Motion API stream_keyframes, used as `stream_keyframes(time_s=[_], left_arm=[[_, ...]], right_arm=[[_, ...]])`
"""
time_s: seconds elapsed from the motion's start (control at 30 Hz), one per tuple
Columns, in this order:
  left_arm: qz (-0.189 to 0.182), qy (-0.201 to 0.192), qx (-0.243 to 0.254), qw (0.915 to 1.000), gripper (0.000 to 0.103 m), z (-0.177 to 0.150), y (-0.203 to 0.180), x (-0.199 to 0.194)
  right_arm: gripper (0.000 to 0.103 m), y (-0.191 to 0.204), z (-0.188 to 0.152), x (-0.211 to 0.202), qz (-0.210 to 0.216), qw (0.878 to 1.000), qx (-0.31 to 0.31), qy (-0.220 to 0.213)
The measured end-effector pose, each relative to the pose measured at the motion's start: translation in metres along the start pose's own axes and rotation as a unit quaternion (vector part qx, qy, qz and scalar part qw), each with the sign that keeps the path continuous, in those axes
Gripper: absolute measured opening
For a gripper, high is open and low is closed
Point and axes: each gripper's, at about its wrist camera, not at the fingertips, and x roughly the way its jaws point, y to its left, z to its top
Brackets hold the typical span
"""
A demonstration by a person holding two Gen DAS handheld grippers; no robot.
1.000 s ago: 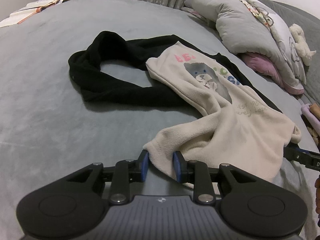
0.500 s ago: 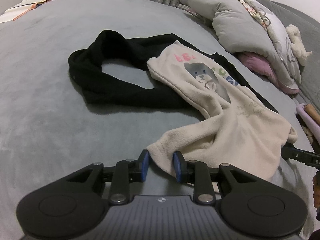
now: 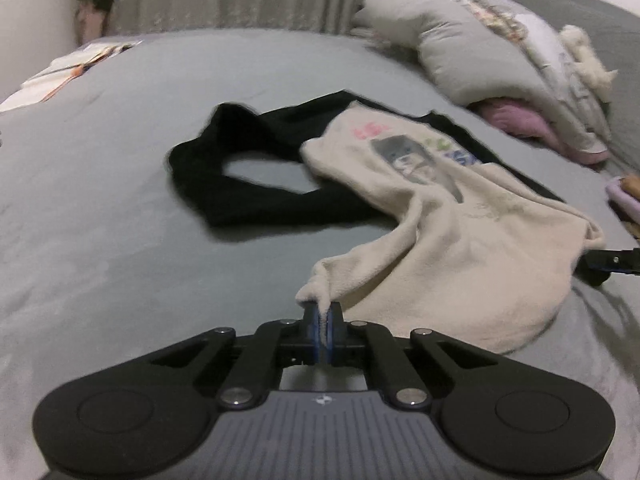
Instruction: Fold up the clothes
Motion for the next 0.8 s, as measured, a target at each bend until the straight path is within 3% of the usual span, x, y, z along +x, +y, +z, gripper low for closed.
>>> stream_keyframes(time_s=[0.07, 0.23, 0.33, 0.57, 0.63, 0.77, 0.8], left_arm=[[-0.011, 0.016, 0.002, 0.9998, 0.002, -0.001, 0.007, -0.003], [-0.047, 0.005, 0.013, 0.9988, 0.010, 0.004, 0.014, -0.010], [-0.052, -0.020, 0.024, 0.9982, 0.022, 0.014, 0.015, -0.011], [-0.052, -0.020, 0.042, 0.9976, 0.027, 0.029, 0.020, 0.003], [-0.058, -0.021, 0.050, 0.9969, 0.038, 0.028, 0.021, 0.003], [-0.059, -0.008, 0.069, 0.9958, 0.040, 0.023, 0.019, 0.022], [-0.060, -0.006, 0.069, 0.9958, 0.040, 0.022, 0.019, 0.027]], right_arm=[[0.060, 0.001, 0.000, 0.002, -0.005, 1.000, -0.003, -0.003], [0.062, 0.003, -0.001, 0.007, -0.017, 1.000, -0.010, -0.011], [0.063, 0.005, -0.002, 0.010, -0.024, 0.999, -0.014, -0.016], [0.066, 0.009, -0.004, 0.017, -0.042, 0.998, -0.026, -0.032], [0.066, 0.012, -0.005, 0.018, -0.045, 0.998, -0.029, -0.042], [0.056, 0.016, -0.004, 0.017, -0.032, 0.998, -0.021, -0.056], [0.047, 0.016, -0.004, 0.017, -0.024, 0.998, -0.019, -0.058]])
